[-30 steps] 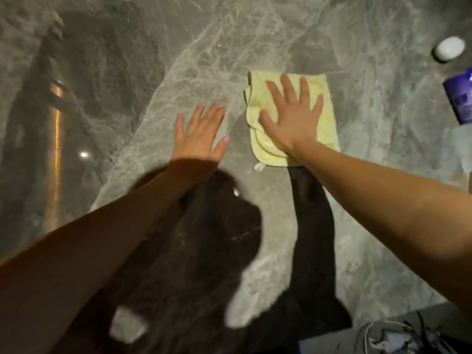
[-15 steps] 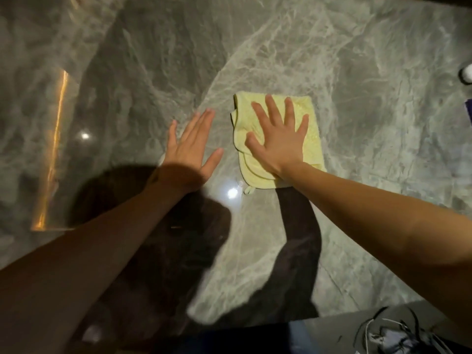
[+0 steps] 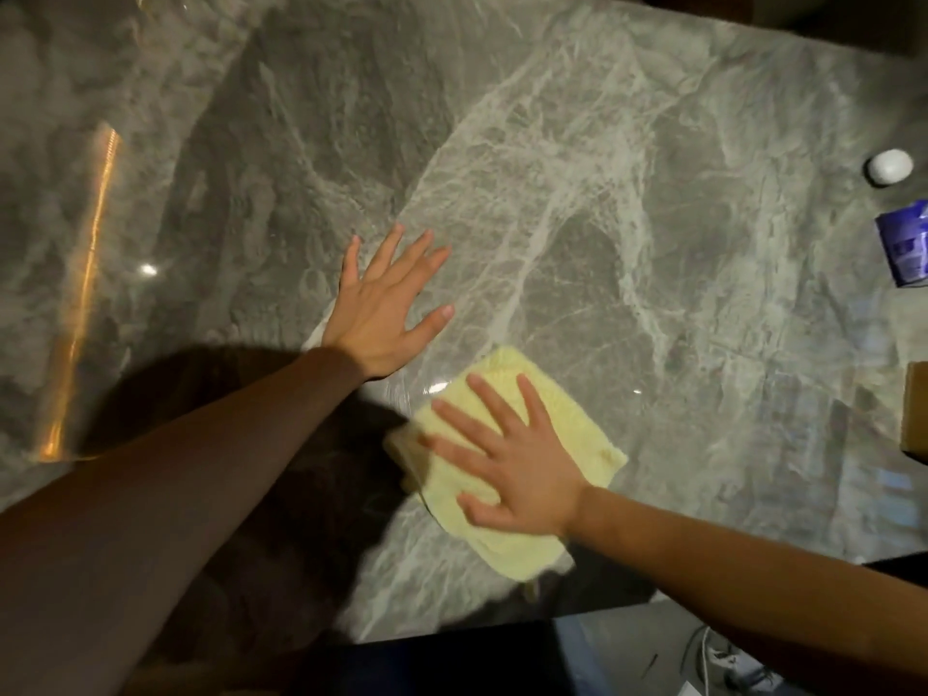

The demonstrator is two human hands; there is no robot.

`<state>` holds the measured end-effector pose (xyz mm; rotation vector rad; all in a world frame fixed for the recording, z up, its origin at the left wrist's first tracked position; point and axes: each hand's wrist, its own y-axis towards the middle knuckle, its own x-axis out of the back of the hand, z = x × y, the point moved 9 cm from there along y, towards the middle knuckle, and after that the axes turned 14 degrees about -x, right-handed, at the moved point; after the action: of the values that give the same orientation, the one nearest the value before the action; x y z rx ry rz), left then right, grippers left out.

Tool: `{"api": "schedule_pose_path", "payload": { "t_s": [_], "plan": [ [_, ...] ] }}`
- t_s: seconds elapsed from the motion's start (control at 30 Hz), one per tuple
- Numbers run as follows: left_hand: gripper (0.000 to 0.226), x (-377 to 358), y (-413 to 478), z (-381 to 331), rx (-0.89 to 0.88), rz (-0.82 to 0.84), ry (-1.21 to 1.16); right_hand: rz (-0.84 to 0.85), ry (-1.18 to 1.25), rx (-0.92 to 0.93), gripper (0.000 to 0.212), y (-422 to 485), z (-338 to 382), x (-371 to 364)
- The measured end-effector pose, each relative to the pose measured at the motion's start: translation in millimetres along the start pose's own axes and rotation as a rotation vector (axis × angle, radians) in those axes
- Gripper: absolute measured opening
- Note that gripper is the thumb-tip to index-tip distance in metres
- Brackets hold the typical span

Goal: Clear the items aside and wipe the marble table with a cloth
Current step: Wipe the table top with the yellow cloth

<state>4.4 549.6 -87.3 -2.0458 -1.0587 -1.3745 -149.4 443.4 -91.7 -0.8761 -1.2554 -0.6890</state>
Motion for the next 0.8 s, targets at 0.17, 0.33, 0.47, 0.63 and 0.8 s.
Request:
{"api": "schedule_pose_path", "payload": {
  "t_s": [0.17, 0.33, 0.47, 0.63, 0.8],
  "plan": [
    [0.067, -12.2, 2.3, -0.2, -0.017, 0.142, 0.192, 0.023, -0.063, 0.071, 0.069, -57.1, -9.4, -13.4],
    [0.066, -19.7, 4.0, -12.3, -0.085, 0.183, 0.292, 0.026, -0.051, -0.050, 0.071, -74.6, -54.0, -12.7],
    [0.067, -22.7, 11.5, -20.0, -0.103, 0.181, 0.315, 0.016, -0.008, -0.285, 0.070, -65.6, -120.1, -3.1],
    [0.068, -20.4, 14.4, -20.6, -0.124, 0.173, 0.353, -0.019, 0.004, -0.516, 0.068, -49.4, -205.6, 5.3],
    [0.069, -40.7, 56.6, -61.3, -0.257, 0.201, 0.300, -0.058, 0.048, -0.678, 0.066, -30.8, -283.2, 15.6]
  ]
}}
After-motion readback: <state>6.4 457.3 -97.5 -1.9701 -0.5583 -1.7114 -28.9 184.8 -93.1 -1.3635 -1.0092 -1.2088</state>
